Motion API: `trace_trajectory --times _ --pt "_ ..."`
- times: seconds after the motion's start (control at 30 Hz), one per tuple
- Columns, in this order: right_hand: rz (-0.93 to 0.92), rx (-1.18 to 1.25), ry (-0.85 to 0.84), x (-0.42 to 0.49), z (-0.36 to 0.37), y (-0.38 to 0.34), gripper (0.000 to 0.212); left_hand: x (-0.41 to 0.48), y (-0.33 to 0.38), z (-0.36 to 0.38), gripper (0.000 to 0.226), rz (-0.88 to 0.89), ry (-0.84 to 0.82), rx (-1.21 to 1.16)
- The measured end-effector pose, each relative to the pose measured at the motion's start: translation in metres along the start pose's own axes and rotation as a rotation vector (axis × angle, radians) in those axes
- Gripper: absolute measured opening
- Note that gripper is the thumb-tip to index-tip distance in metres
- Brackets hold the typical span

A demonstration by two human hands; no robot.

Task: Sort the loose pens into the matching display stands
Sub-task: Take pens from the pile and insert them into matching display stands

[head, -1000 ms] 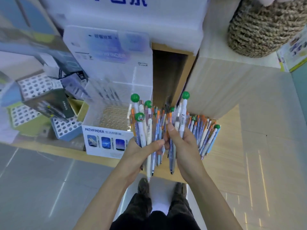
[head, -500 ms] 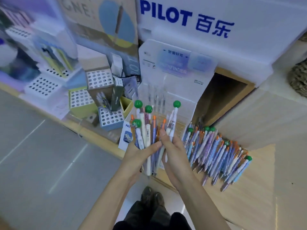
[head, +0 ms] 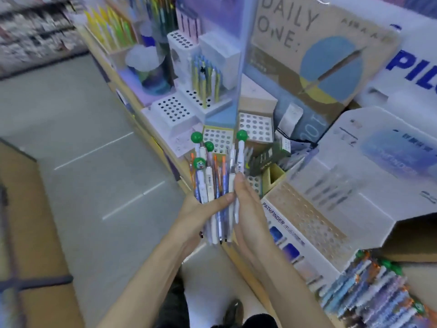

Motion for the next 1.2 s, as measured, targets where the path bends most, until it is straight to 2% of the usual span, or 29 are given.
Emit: trace_trajectory --times 0.1,0.13,0.3,0.4,0.6,0.73,0.83,0.87,0.93,1.07,1.2 --pt "0.018 0.083 -0.074 0.034 0.053 0.006 0.036 0.024 0.028 -0.045 0.025 0.042 0.024 0.01" --pt "0.012 0.103 -0.105 0.045 0.073 0.007 0.028 0.034 0.037 -0.061 0.025 0.053 0.036 0.014" --pt "-0.119 0.079 -0.102 0.103 0.171 0.005 0.026 0.084 0.09 -0.142 0.03 0.085 0.051 -0.041" --pt "-0.113 0.12 -0.153 0.138 0.22 0.006 0.026 0.114 0.118 -0.189 0.037 0.075 0.057 -0.035" --pt "-0.095 0.035 -0.052 0.206 0.278 0.011 0.019 0.177 0.159 -0.253 0.031 0.057 0.08 0.026" --pt "-0.012 0.123 -0.013 0.259 0.316 0.006 0.035 0.228 0.184 -0.289 0.028 0.042 0.099 0.06" --pt "-0.1 0.019 0.017 0.299 0.341 -0.008 0.034 0.267 0.203 -0.311 0.021 0.035 0.087 0.029" --pt "-0.117 -0.027 0.024 0.316 0.349 -0.011 0.033 0.282 0.211 -0.32 0.026 0.036 0.083 0.015" --pt "-0.114 -0.084 -0.018 0.351 0.365 -0.018 0.029 0.313 0.231 -0.338 0.034 0.028 0.083 0.013" --pt "-0.128 -0.159 -0.103 0.419 0.399 -0.045 0.024 0.368 0.275 -0.38 0.019 0.018 0.214 0.05" --pt "-0.151 -0.279 -0.196 0.476 0.449 -0.072 0.013 0.419 0.32 -0.414 0.023 0.047 0.235 0.118"
Point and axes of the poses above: each hand's wrist, its own x-axis towards the middle knuckle, its own z-axis out of the palm, y = z × x, the point moved 7 cm from there along x, towards the middle knuckle, and after that the axes turned 2 degrees about -y, right-handed, at the moved point
